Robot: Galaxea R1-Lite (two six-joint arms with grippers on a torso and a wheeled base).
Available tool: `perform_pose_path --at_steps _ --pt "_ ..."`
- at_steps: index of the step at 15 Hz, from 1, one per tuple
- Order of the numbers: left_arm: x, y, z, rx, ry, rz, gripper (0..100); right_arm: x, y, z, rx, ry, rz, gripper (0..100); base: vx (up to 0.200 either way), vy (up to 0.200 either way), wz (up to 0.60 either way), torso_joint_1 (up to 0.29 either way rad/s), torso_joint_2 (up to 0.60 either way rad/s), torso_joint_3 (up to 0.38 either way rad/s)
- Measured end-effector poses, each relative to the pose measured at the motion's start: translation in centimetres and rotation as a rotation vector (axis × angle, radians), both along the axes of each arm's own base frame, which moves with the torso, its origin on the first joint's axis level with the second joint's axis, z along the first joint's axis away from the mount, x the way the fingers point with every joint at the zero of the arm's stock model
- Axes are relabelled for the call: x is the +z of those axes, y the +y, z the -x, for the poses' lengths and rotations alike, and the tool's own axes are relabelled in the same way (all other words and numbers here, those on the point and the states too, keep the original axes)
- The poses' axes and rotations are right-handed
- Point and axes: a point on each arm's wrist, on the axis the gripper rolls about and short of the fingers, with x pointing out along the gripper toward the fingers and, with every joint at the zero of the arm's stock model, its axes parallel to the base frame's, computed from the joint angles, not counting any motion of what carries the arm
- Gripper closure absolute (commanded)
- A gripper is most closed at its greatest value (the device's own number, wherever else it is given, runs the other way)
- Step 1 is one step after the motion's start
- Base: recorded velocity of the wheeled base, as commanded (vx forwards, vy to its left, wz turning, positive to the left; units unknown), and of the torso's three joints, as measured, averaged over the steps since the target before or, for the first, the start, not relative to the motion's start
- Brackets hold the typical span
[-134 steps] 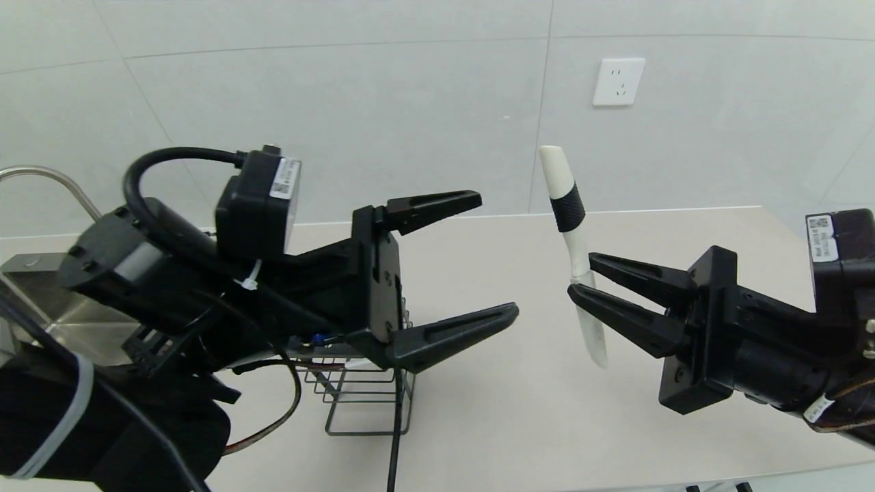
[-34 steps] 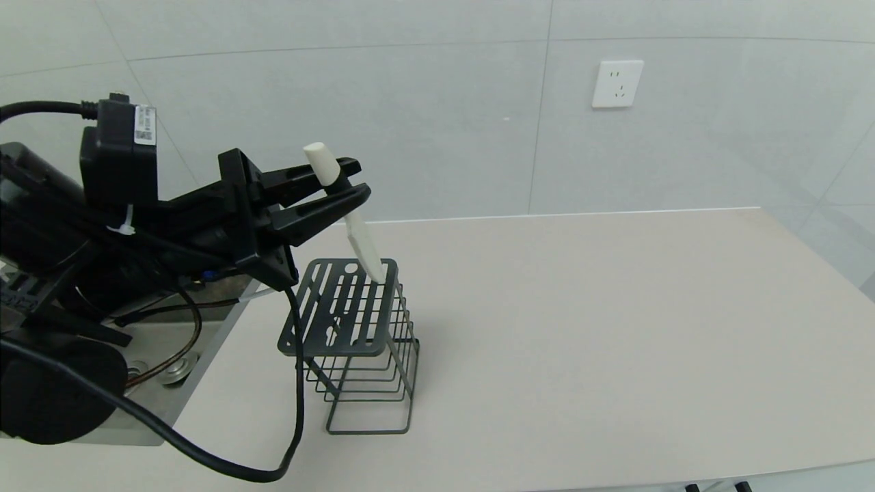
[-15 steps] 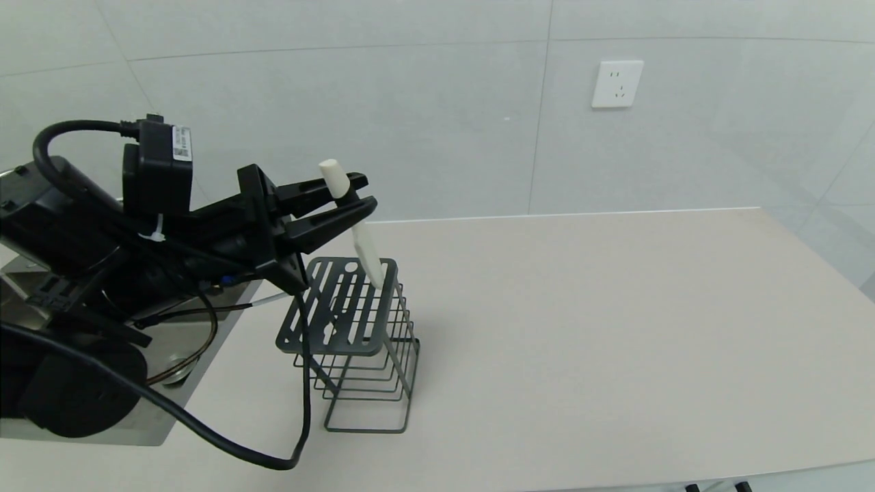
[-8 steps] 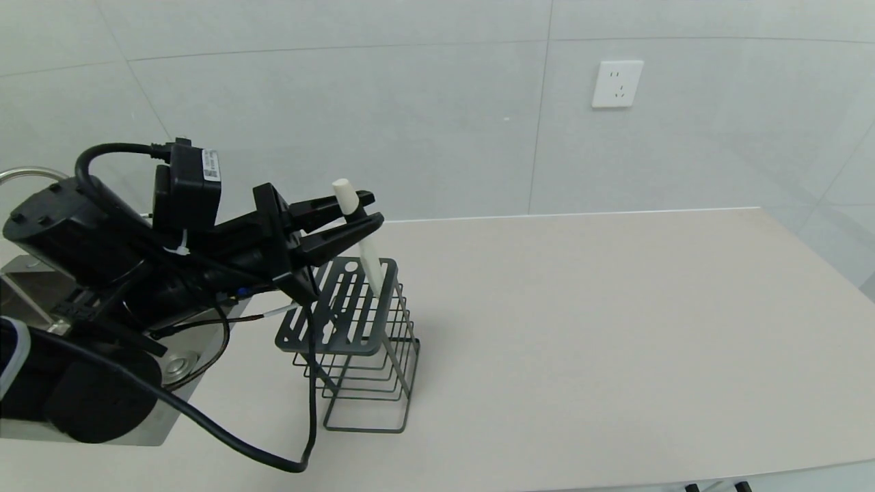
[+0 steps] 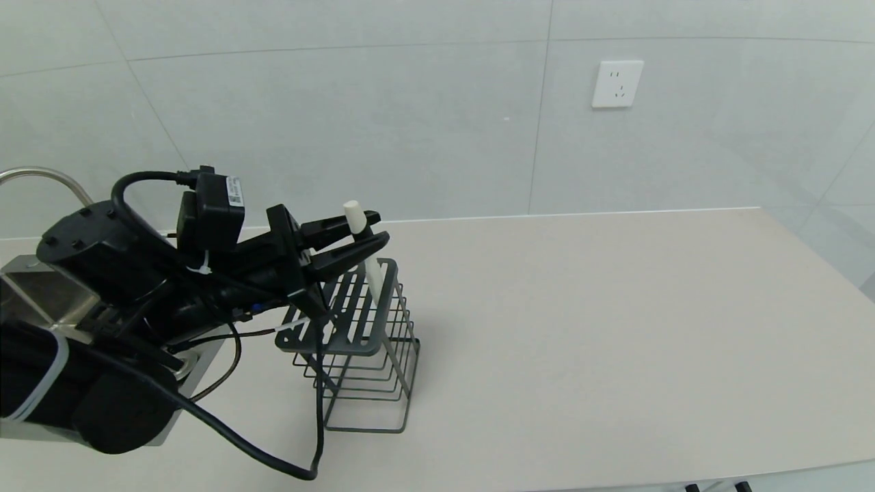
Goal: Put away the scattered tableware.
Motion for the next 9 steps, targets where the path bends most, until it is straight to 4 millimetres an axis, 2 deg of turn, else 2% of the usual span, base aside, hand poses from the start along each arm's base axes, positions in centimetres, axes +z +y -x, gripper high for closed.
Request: perform_pose_path --at_steps 9 --pt "-2.3 -0.1 -0.4 0.0 0.057 -0.013 100 0.0 0.0 0.0 0.001 0.0 0.0 100 0.0 0.0 0.0 0.0 0.0 0.0"
